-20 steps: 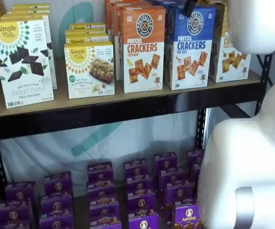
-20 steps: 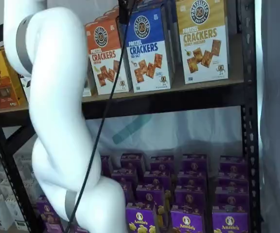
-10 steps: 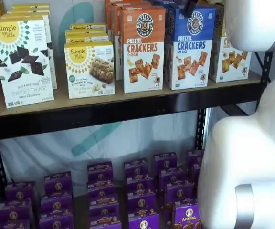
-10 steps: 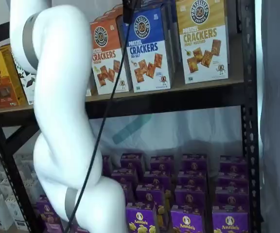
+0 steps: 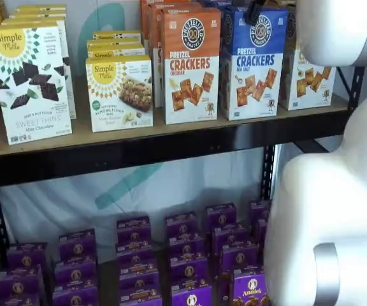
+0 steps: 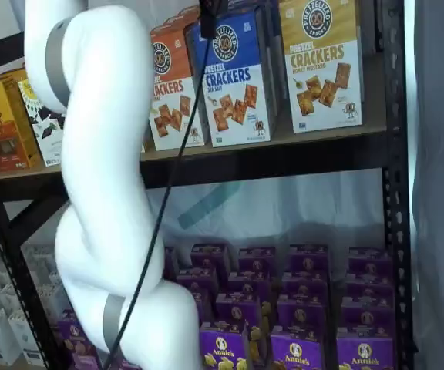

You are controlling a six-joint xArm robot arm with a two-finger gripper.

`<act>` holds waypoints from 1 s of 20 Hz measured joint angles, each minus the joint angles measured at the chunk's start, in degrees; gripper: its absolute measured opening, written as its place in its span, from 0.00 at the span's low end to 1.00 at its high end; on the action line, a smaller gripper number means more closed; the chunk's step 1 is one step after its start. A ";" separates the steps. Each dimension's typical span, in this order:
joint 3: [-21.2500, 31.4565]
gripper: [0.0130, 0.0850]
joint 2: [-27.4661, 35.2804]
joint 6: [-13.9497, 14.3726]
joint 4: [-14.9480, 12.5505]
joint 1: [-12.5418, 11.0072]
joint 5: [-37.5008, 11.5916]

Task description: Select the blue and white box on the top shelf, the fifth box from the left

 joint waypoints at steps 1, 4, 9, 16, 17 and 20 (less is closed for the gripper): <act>-0.62 1.00 0.50 -0.03 -0.55 0.16 0.55; -2.03 1.00 1.71 -0.13 -2.21 0.67 2.00; -2.14 1.00 2.38 -0.27 -4.39 1.53 2.33; -2.70 1.00 3.22 -0.27 -6.95 2.60 3.05; -2.85 1.00 3.31 -0.27 -7.13 2.64 3.23; -3.29 1.00 3.53 -0.38 -7.62 2.66 3.78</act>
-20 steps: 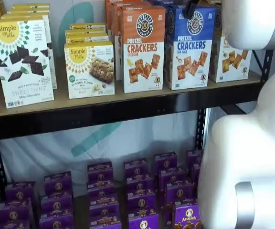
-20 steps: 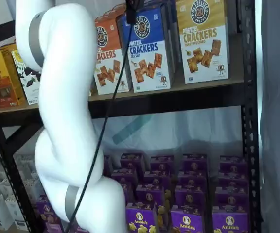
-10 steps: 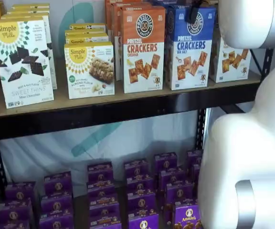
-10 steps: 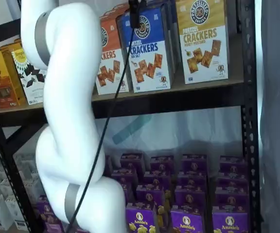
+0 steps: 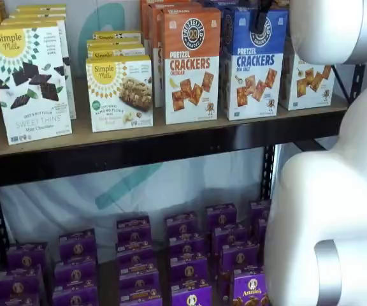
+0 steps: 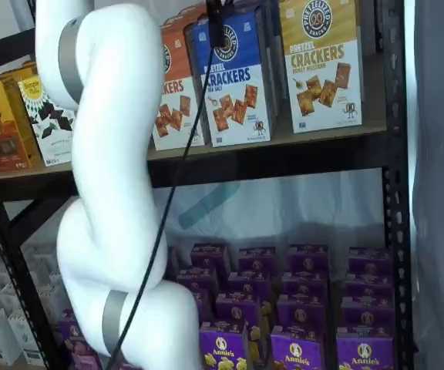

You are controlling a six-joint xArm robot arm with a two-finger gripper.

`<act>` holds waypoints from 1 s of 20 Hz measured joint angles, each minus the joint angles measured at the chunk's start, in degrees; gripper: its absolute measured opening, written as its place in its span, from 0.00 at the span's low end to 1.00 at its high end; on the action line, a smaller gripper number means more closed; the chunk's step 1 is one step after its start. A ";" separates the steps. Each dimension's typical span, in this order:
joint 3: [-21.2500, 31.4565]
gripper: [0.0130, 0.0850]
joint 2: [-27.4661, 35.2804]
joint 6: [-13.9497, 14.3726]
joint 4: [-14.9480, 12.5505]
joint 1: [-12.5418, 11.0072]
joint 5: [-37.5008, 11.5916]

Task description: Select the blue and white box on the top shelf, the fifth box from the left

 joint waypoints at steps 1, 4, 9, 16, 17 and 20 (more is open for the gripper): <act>-0.25 1.00 0.13 -0.03 -0.21 0.03 0.30; -0.95 1.00 0.45 -0.13 -1.14 0.22 1.22; -0.21 1.00 -0.04 -0.11 -2.56 0.86 1.03; 1.16 1.00 -0.65 0.43 -2.92 1.61 0.55; 1.35 1.00 -0.75 0.49 -2.84 1.64 0.46; 1.92 1.00 -1.09 0.59 -2.64 1.70 0.11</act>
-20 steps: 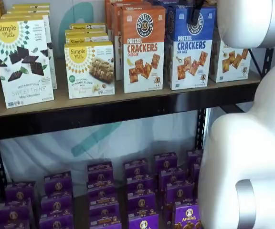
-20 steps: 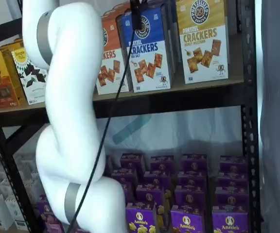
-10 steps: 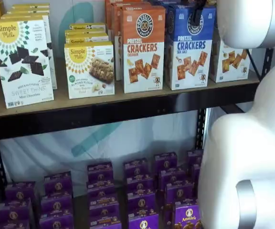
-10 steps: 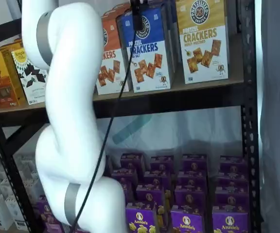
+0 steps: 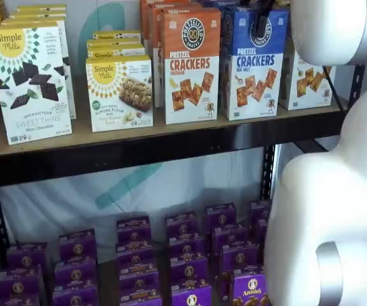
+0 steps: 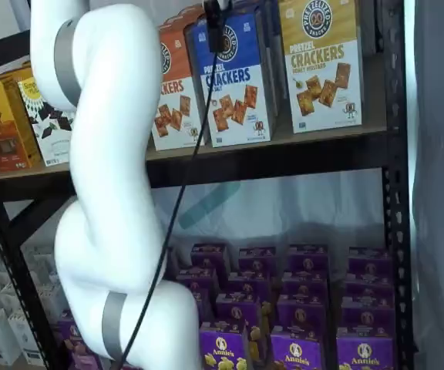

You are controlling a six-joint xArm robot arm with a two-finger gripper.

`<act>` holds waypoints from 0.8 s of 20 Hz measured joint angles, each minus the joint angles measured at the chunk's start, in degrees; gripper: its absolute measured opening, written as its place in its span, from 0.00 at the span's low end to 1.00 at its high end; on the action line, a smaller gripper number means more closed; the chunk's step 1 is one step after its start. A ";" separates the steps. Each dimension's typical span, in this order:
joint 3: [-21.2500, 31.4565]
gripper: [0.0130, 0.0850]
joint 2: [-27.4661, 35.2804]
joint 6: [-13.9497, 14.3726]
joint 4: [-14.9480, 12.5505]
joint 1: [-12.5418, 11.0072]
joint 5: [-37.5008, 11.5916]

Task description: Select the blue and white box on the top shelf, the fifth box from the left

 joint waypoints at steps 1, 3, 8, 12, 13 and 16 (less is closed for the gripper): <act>0.15 0.94 -0.09 0.04 0.12 0.00 -0.05; 0.44 0.89 -0.27 0.10 0.21 0.04 -0.19; 0.97 0.78 -0.62 0.28 0.33 0.21 -0.46; 1.15 0.78 -0.79 0.41 0.57 0.25 -0.56; 1.19 0.78 -0.83 0.43 0.59 0.27 -0.58; 1.28 0.72 -0.93 0.53 0.61 0.36 -0.64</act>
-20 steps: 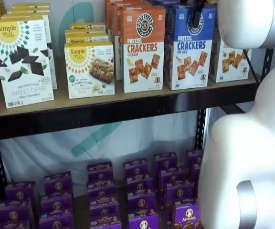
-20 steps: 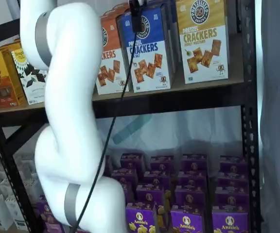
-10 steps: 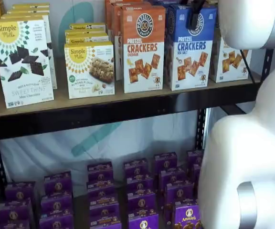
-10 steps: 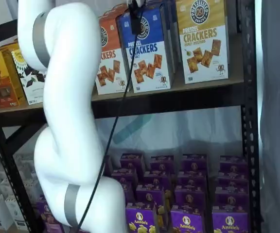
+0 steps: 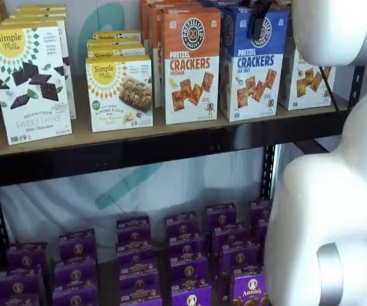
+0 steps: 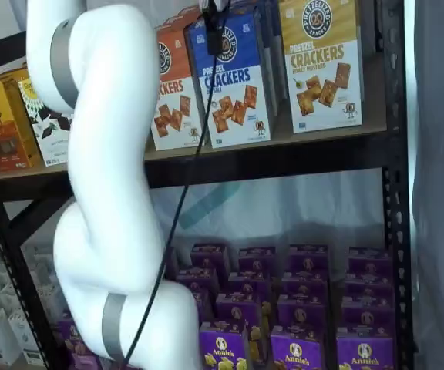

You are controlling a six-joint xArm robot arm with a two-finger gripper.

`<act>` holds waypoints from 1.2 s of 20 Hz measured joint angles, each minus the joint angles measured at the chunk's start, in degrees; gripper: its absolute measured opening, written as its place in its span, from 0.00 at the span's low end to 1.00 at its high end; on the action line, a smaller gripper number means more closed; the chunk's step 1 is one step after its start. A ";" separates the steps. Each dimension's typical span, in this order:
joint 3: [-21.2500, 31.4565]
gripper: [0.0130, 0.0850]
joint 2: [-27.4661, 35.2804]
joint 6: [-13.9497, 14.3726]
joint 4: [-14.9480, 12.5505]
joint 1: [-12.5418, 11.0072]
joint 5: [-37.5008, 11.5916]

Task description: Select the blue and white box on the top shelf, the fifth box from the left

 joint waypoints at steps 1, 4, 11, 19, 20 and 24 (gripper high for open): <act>0.02 0.67 -0.02 0.02 0.02 0.01 0.00; -0.06 0.67 -0.04 0.08 -0.12 0.11 0.21; 0.73 0.67 -1.53 0.12 0.57 -0.25 1.05; 2.16 0.67 -4.73 -0.36 0.91 -1.14 3.48; 2.25 0.67 -5.16 -0.47 0.78 -1.26 3.98; 4.39 0.67 -7.97 -0.90 0.01 -1.46 4.44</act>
